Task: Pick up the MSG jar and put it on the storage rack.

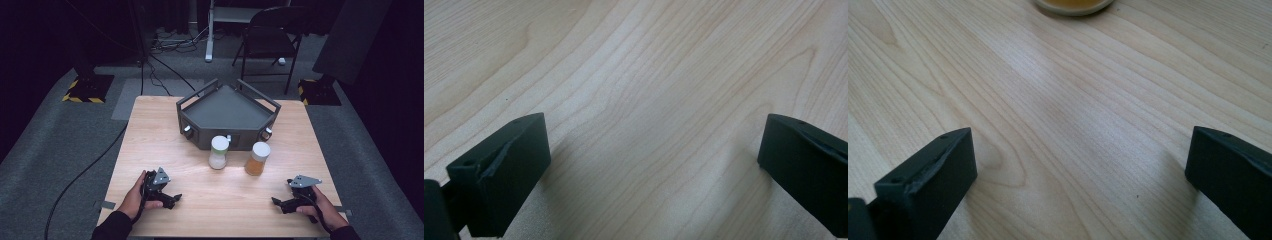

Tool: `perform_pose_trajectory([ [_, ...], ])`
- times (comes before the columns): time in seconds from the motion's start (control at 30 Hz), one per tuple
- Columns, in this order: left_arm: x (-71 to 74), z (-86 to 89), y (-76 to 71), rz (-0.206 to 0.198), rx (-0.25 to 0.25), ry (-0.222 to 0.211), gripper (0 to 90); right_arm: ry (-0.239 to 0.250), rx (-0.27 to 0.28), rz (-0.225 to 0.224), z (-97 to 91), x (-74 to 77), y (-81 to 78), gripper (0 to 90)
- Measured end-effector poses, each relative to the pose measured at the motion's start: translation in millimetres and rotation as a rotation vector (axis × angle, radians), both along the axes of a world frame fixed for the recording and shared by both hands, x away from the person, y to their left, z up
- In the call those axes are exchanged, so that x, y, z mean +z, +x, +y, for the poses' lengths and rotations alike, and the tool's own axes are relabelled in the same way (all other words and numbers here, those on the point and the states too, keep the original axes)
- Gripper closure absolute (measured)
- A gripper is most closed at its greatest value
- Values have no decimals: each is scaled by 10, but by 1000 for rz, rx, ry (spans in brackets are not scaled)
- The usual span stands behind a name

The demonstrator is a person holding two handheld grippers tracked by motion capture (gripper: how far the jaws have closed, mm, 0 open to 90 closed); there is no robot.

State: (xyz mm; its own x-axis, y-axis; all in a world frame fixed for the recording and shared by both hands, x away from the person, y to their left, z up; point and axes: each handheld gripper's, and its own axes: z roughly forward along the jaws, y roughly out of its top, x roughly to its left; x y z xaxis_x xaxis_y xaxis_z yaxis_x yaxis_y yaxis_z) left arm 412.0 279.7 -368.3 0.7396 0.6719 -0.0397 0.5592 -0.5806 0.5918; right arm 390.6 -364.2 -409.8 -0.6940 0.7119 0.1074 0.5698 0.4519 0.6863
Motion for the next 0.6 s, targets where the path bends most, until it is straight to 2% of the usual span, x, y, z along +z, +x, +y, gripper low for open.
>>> perform_pose_trajectory([
  [0.2,12,-24,-18,-21,0,12,19,0,0,0,0,0,0,0],
  [0.43,41,-26,-68,-58,11,-12,17,0,0,0,0,0,1,0],
  [0.6,59,-25,-68,-62,6,-18,18,0,0,0,0,0,0,0],
])
